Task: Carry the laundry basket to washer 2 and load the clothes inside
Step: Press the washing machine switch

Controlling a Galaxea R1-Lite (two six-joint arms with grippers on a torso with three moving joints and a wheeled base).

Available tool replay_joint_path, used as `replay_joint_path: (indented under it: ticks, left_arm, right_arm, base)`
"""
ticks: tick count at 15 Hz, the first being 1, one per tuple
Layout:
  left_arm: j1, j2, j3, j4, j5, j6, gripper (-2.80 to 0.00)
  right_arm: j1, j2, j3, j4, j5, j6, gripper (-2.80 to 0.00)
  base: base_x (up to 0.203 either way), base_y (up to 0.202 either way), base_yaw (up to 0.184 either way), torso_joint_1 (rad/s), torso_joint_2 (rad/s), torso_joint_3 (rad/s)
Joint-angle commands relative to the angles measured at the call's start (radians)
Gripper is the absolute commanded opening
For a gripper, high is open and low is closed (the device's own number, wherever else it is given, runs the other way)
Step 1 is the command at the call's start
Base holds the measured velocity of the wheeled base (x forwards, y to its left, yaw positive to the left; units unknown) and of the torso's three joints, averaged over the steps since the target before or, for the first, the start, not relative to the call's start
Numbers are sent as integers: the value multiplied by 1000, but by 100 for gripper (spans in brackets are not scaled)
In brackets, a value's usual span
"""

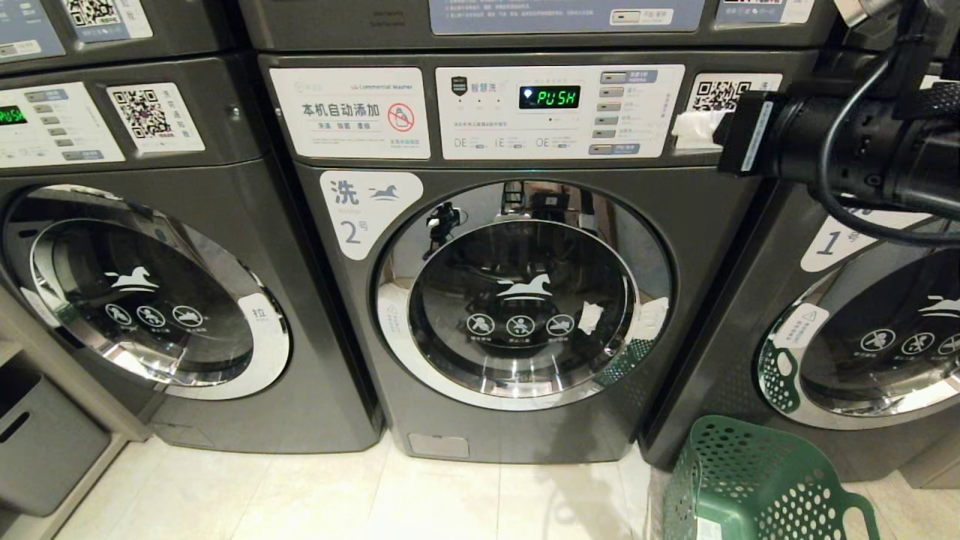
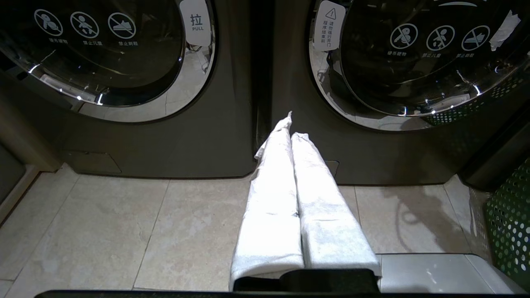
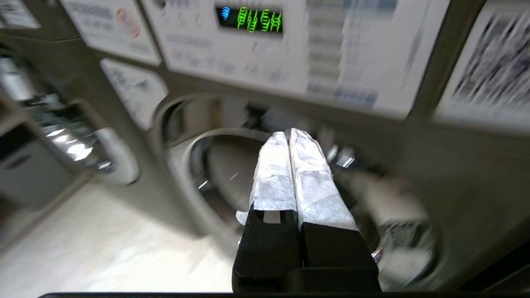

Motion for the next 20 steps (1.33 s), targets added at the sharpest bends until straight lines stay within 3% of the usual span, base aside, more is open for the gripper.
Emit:
replay_joint_path:
  ticks: [1,2,3,7,11,14,20]
  left_arm:
    - [0,-2,2,0,0,0,-280]
    - [0,-2,2,0,0,0,-280]
    - [0,-2,2,0,0,0,-280]
    - [0,-2,2,0,0,0,-280]
    - [0,-2,2,0,0,0,-280]
    - [0,-2,2,0,0,0,-280]
    - [0,-2,2,0,0,0,-280]
  right_arm:
    - [-3,48,5,-153,-15,-139,-280]
    - [-10,70,9,-251,-20,-229,-280]
    - [-18,91,15,-307,-21,-270,-280]
    - [-23,128,83,-383,-22,-284,-280]
    - [-34,216,6,-435,-35,-279,-280]
    - [-38,258,-49,-422,-36,-274,-280]
    - [-38,312,-215,-267,-48,-237,-280]
  base:
    - [0,0,0,0,0,0]
    - [0,0,0,0,0,0]
    - [0,0,0,0,0,0]
    - [0,0,0,0,0,0]
    - [0,0,0,0,0,0]
    - [0,0,0,0,0,0]
    - [0,0,0,0,0,0]
